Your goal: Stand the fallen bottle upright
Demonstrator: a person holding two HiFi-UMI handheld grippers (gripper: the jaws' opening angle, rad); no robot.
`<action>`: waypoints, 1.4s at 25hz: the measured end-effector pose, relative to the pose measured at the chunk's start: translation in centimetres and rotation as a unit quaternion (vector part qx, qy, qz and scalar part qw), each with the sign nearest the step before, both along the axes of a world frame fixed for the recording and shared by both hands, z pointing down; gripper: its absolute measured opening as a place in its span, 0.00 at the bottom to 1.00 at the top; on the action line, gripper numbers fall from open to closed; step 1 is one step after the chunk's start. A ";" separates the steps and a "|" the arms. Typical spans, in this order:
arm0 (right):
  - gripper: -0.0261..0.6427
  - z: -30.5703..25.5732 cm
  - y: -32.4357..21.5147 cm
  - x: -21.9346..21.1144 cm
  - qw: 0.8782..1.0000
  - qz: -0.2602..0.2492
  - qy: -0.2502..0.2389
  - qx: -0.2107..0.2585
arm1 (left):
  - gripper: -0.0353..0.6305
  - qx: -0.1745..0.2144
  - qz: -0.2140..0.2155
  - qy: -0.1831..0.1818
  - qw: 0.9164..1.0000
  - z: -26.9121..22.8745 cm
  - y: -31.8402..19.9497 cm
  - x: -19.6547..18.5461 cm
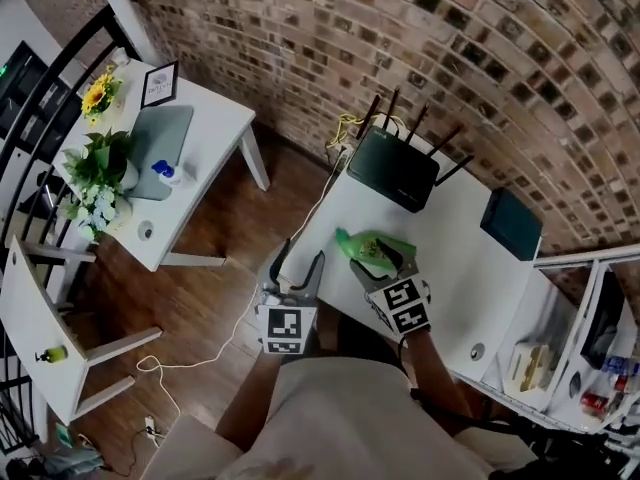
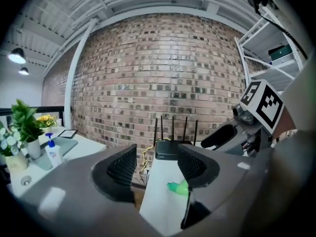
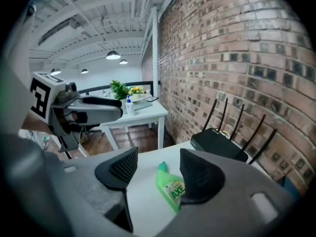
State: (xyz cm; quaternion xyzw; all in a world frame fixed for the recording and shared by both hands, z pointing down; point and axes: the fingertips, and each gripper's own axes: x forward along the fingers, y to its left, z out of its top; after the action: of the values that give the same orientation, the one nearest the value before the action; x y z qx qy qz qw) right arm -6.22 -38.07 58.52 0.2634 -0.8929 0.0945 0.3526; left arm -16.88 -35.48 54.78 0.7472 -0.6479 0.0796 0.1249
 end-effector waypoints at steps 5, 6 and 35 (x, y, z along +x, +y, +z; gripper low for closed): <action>0.42 7.2 -1.5 -2.7 0.993 -0.069 0.071 -0.057 | 0.46 -0.040 -0.001 0.003 0.999 4.6 -2.3 0.0; 0.42 8.6 -1.7 -3.2 0.991 -0.084 0.087 -0.062 | 0.47 -0.047 -0.004 0.004 0.999 5.4 -2.7 -0.3; 0.23 8.3 -2.4 -2.0 0.991 -0.032 0.020 -0.127 | 0.46 -0.073 -0.004 0.025 0.997 6.7 -2.6 0.6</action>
State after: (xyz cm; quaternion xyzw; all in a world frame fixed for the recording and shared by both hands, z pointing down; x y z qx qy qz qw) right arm -8.17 -40.43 66.77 0.1895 -0.8742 0.1906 0.4043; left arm -16.33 -38.11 61.49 0.7353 -0.6400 0.1077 0.1951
